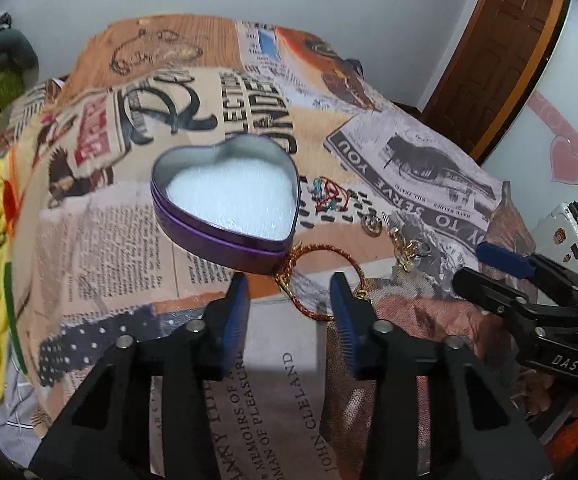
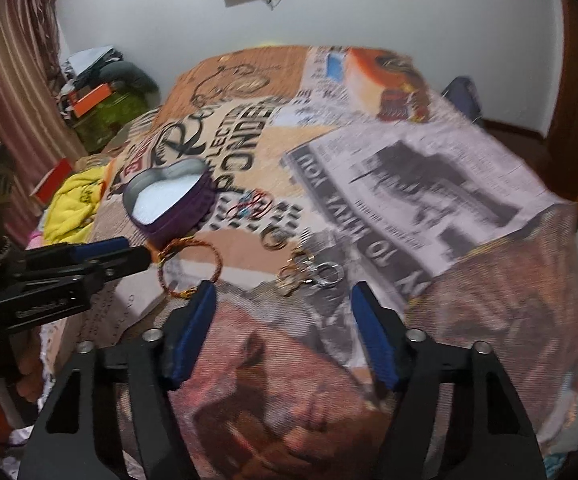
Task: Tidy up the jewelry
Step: 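Grasp the twisted red-gold bangle with left gripper while right gripper grasps a gold ring, then lift the bangle with left gripper while right gripper carries the ring toward the heart tin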
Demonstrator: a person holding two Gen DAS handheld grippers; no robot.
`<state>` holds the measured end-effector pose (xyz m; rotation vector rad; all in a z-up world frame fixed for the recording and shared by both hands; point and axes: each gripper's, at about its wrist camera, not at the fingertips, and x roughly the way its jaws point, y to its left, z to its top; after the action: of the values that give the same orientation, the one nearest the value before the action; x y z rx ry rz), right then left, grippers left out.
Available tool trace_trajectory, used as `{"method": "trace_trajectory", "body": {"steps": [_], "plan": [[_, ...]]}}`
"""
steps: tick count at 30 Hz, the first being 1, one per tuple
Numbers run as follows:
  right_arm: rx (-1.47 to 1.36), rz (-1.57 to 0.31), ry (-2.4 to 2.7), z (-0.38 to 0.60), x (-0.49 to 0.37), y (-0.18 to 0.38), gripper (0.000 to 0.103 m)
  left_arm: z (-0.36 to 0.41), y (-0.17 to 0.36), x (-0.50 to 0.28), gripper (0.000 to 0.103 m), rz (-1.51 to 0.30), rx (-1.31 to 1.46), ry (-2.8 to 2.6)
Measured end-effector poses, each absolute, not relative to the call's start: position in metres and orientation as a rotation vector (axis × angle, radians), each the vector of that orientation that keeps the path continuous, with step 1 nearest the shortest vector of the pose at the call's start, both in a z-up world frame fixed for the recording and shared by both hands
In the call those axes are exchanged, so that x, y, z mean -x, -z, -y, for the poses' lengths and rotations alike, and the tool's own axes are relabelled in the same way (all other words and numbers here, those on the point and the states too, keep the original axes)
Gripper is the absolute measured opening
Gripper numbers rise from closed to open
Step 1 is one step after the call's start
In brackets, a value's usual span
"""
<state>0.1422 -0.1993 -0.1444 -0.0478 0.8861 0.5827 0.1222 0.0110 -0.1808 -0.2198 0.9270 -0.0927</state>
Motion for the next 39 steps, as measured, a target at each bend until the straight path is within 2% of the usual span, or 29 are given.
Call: {"method": "trace_trajectory", "body": {"steps": [7, 13, 16, 22, 27, 39], "plan": [[0.016, -0.971, -0.643, 0.190, -0.154, 0.167, 0.035, -0.011, 0.192, -0.127, 0.033, -0.945, 0.241, 0.098], [-0.029, -1.009, -0.620, 0.192, -0.162, 0.178, 0.032, -0.012, 0.196, -0.133, 0.031, -0.942, 0.259, 0.101], [-0.037, -1.006, -0.616, 0.190, -0.165, 0.177, 0.031, -0.012, 0.197, -0.134, 0.028, -0.944, 0.261, 0.098], [-0.031, -0.995, -0.593, 0.187, -0.170, 0.180, 0.017, -0.014, 0.201, -0.137, 0.010, -0.950, 0.281, 0.098], [-0.018, -0.989, -0.588, 0.187, -0.166, 0.178, 0.016, -0.015, 0.200, -0.137, 0.002, -0.957, 0.286, 0.112], [-0.014, -0.936, -0.602, 0.190, -0.160, 0.154, 0.016, -0.016, 0.173, -0.116, 0.000, -0.893, 0.253, 0.107]]}}
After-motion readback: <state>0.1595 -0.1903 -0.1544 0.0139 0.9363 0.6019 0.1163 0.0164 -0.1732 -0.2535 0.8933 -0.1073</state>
